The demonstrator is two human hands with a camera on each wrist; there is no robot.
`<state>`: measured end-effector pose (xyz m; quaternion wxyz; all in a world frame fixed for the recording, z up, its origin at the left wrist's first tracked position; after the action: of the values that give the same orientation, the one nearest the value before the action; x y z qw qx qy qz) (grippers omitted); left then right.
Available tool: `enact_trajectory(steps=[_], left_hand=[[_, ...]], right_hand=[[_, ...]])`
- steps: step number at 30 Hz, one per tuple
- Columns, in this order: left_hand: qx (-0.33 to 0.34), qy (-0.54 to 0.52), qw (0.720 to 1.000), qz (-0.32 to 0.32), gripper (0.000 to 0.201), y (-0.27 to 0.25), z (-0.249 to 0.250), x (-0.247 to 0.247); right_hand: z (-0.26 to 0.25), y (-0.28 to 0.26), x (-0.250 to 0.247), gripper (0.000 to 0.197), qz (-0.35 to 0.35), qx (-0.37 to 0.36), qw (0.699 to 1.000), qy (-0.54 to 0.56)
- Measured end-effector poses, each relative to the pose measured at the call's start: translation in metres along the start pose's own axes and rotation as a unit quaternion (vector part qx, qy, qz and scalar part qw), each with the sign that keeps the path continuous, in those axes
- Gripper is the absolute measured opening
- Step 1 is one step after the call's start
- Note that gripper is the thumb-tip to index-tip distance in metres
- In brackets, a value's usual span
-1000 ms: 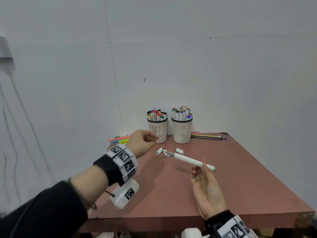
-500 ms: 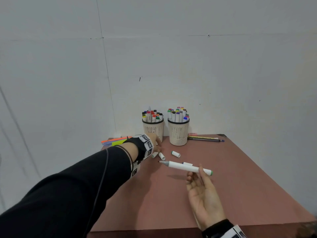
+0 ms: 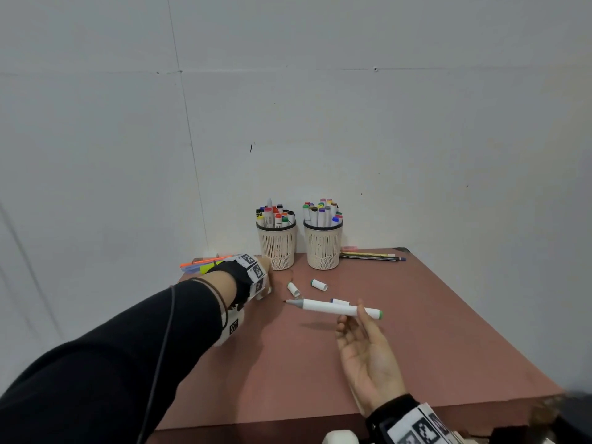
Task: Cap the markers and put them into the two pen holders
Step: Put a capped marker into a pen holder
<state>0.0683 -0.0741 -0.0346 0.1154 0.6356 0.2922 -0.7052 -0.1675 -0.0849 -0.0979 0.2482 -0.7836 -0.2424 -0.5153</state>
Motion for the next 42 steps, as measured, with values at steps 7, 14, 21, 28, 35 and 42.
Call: enact_trajectory(steps=[7, 14, 21, 28, 35, 42], left_hand=[[-0.018, -0.234, 0.967, 0.095, 0.020, -0.043, -0.019, -0.005], [0.022, -0.607, 0.781, 0.143, 0.024, -0.111, -0.019, 0.008], [0.044, -0.792, 0.600, 0.104, 0.015, -0.148, 0.004, 0.048], [0.042, -0.870, 0.478, 0.115, 0.009, -0.151, 0.014, 0.081], [0.040, -0.905, 0.407, 0.118, 0.009, -0.146, 0.016, 0.102], [0.062, -0.908, 0.393, 0.135, 0.013, -0.152, 0.019, 0.102]], right_hand=[[0.001, -0.004, -0.001, 0.012, 0.007, 0.013, 0.999, -0.035], [0.001, -0.012, -0.001, 0.015, -0.006, 0.009, 0.999, -0.047], [-0.001, -0.019, 0.000, 0.016, 0.000, 0.004, 0.998, -0.062], [-0.001, -0.020, -0.002, 0.014, 0.007, -0.006, 0.998, -0.068], [0.001, -0.018, -0.004, 0.014, 0.017, -0.006, 0.997, -0.071], [0.002, -0.015, -0.006, 0.014, 0.018, -0.005, 0.997, -0.074]])
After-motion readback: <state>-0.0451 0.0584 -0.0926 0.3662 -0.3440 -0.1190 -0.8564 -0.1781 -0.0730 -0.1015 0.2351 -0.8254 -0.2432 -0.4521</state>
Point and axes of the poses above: each hand's wrist, its own y-axis towards the middle knuckle, its own x-axis out of the palm, z = x × y, the point moved 6 cm from there along y, towards the middle knuckle, and after that the axes turned 2 degrees about x, right-handed, at the moved point
